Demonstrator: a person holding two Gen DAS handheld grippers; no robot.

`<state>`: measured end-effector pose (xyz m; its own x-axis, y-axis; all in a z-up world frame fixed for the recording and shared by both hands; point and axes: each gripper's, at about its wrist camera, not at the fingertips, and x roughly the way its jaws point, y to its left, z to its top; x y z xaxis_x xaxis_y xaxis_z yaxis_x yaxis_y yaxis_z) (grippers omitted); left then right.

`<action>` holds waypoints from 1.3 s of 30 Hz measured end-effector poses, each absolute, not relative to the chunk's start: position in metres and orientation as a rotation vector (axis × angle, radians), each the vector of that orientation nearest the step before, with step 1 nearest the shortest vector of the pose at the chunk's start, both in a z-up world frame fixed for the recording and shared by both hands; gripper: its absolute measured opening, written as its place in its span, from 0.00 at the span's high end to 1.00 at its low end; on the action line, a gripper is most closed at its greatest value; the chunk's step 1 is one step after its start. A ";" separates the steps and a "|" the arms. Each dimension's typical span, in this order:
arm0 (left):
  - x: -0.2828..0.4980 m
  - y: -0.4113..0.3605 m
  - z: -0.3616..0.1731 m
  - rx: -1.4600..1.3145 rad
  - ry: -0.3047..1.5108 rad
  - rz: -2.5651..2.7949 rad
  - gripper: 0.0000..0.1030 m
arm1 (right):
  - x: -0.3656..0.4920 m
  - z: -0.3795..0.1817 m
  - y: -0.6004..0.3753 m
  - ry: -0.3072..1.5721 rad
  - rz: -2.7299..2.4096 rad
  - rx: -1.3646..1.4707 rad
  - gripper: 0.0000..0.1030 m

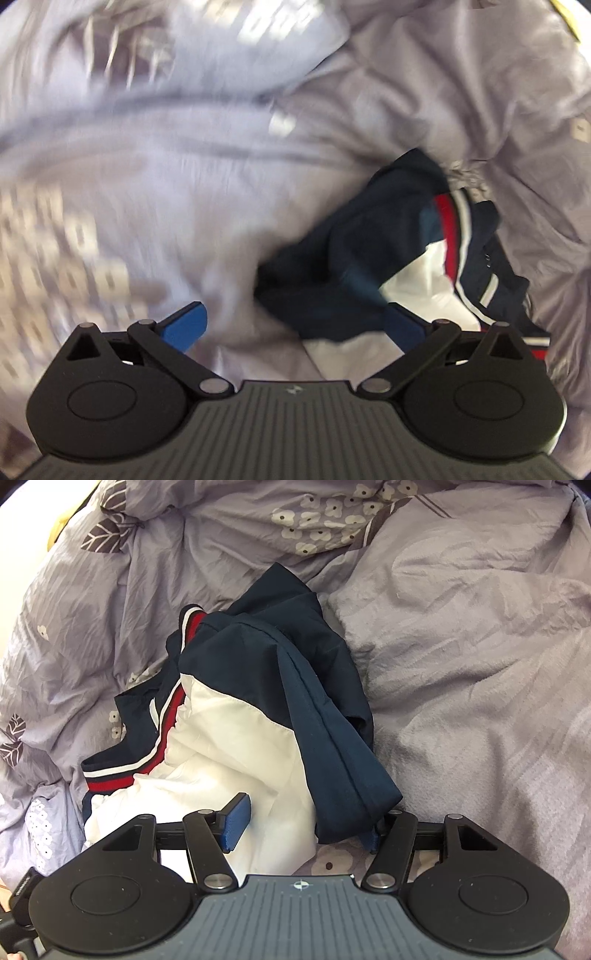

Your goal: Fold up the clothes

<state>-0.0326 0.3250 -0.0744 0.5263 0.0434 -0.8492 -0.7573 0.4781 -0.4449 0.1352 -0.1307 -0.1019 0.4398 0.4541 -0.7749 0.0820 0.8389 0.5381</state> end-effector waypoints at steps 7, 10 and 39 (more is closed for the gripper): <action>0.003 0.303 -0.053 -0.682 0.886 0.260 0.01 | 0.135 -0.102 -0.127 1.102 0.253 0.525 0.38; 0.035 0.267 -0.087 -0.270 1.108 0.441 0.00 | 0.136 -0.101 -0.128 1.106 0.257 0.528 0.37; -0.012 0.311 -0.118 -0.868 1.221 0.347 0.01 | 0.138 -0.102 -0.134 1.110 0.284 0.532 0.34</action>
